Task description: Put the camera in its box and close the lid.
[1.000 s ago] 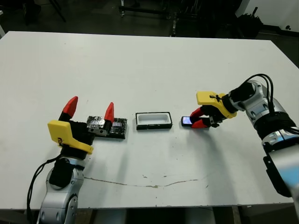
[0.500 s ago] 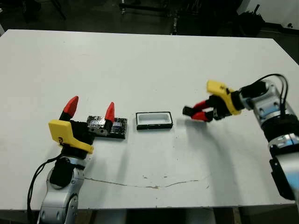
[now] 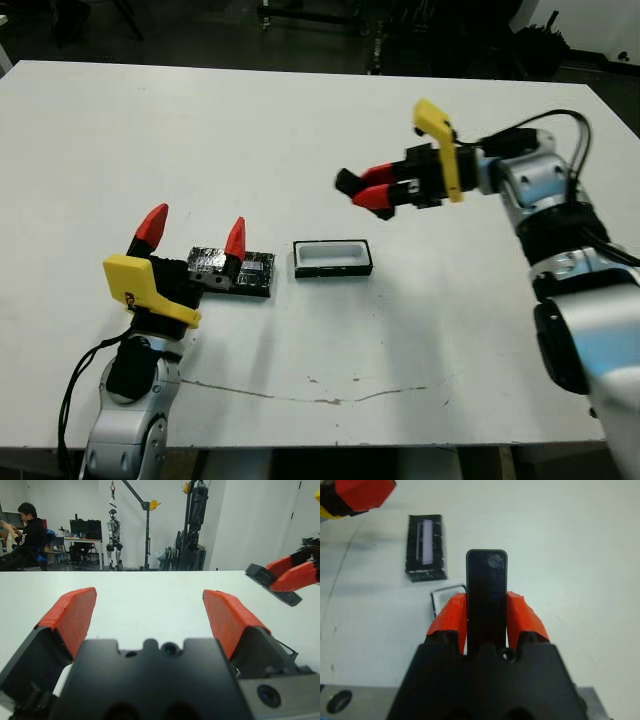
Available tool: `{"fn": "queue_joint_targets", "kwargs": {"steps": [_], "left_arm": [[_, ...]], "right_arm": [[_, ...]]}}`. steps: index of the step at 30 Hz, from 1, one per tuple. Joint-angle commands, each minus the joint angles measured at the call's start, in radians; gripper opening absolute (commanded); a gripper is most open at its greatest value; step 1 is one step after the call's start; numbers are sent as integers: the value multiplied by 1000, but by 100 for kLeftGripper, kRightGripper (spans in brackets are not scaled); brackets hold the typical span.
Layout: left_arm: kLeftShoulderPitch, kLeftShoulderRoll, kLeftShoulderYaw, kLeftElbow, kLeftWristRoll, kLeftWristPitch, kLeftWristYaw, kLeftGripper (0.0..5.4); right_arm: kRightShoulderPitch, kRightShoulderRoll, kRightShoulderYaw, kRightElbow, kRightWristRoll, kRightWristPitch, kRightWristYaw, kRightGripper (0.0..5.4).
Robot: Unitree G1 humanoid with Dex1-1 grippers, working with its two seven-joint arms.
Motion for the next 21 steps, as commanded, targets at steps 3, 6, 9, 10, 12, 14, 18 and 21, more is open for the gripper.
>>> {"fn": "queue_joint_targets", "kwargs": {"steps": [3, 6, 9, 10, 12, 14, 18, 21], "left_arm": [[14, 2, 0, -12, -3, 21, 7, 540], [17, 0, -2, -21, 8, 32, 19, 540], [18, 1, -3, -21, 10, 29, 18, 540], [18, 0, -3, -21, 7, 28, 17, 540], [19, -3, -4, -19, 3, 24, 15, 540], [20, -2, -4, -16, 6, 18, 14, 540], [20, 0, -3, -14, 3, 17, 9, 540], [20, -2, -5, -19, 3, 27, 14, 540]], "right_arm": [[-38, 43, 28, 37, -10, 2, 1, 168], [-48, 69, 38, 73, -15, 7, 2, 168], [-52, 86, 50, 98, -29, 6, -10, 168], [-51, 89, 52, 105, -32, 3, -11, 168], [-49, 95, 57, 118, -39, -11, -10, 168], [-50, 99, 61, 131, -44, -21, -7, 168], [-51, 106, 65, 158, -57, -37, -6, 168], [-50, 110, 64, 176, -61, -58, 4, 168]]}}
